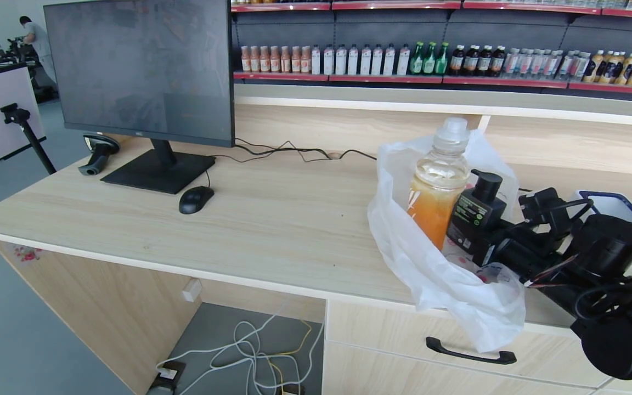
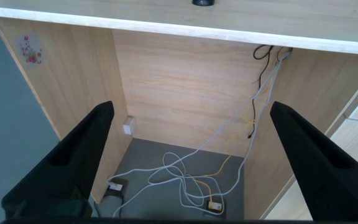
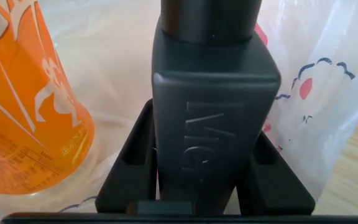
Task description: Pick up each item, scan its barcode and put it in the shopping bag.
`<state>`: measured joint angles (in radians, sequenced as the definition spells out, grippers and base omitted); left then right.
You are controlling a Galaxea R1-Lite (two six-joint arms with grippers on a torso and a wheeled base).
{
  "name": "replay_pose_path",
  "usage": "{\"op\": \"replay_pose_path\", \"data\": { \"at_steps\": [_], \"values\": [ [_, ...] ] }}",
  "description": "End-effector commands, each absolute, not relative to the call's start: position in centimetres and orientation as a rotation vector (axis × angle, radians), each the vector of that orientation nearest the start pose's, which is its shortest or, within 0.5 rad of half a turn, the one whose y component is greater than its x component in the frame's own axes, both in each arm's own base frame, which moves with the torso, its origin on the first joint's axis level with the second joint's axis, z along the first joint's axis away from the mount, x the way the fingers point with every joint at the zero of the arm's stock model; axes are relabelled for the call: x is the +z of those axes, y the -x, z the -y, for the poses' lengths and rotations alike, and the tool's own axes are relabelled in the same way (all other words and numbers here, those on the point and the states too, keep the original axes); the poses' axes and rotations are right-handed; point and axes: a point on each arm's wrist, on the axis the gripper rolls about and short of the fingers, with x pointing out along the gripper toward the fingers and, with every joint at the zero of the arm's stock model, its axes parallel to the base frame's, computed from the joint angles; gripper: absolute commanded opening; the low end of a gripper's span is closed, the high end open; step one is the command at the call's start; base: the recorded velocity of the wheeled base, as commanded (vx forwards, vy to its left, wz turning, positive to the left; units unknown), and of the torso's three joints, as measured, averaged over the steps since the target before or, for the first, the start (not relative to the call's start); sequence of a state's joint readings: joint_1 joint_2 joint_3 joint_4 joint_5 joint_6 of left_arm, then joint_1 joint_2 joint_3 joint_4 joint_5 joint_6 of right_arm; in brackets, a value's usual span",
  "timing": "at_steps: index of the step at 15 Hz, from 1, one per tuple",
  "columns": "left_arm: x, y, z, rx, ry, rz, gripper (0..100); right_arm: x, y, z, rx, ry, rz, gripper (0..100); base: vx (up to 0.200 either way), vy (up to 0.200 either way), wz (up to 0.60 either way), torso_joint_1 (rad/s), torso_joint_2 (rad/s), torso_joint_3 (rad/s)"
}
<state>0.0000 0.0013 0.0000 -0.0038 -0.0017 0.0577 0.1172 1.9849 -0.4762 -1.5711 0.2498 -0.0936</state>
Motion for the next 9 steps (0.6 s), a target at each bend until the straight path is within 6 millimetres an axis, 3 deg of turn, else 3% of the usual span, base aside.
{"op": "replay_pose_path", "data": {
  "at_steps": [1, 4, 5, 9],
  "values": [
    [7.6, 2.27, 0.0, -0.001, -0.057, 0.003, 100, 11.2, -30.66, -4.01, 0.359, 0.097, 0.083, 0, 0.0, 0.0, 0.0, 0.0, 0.0, 0.0],
    [7.6, 2.27, 0.0, -0.001, -0.058, 0.003, 100, 11.07, -30.62, -3.86, 0.353, 0.097, 0.077, 0, 0.0, 0.0, 0.0, 0.0, 0.0, 0.0],
    [7.6, 2.27, 0.0, -0.001, -0.057, 0.003, 100, 11.18, -30.72, -3.87, 0.354, 0.099, 0.083, 100, 0.0, 0.0, 0.0, 0.0, 0.0, 0.0],
    [7.6, 2.28, 0.0, -0.001, -0.057, 0.005, 100, 11.73, -30.29, -3.63, 0.346, 0.1, 0.097, 100, 0.0, 0.0, 0.0, 0.0, 0.0, 0.0]
  ]
}}
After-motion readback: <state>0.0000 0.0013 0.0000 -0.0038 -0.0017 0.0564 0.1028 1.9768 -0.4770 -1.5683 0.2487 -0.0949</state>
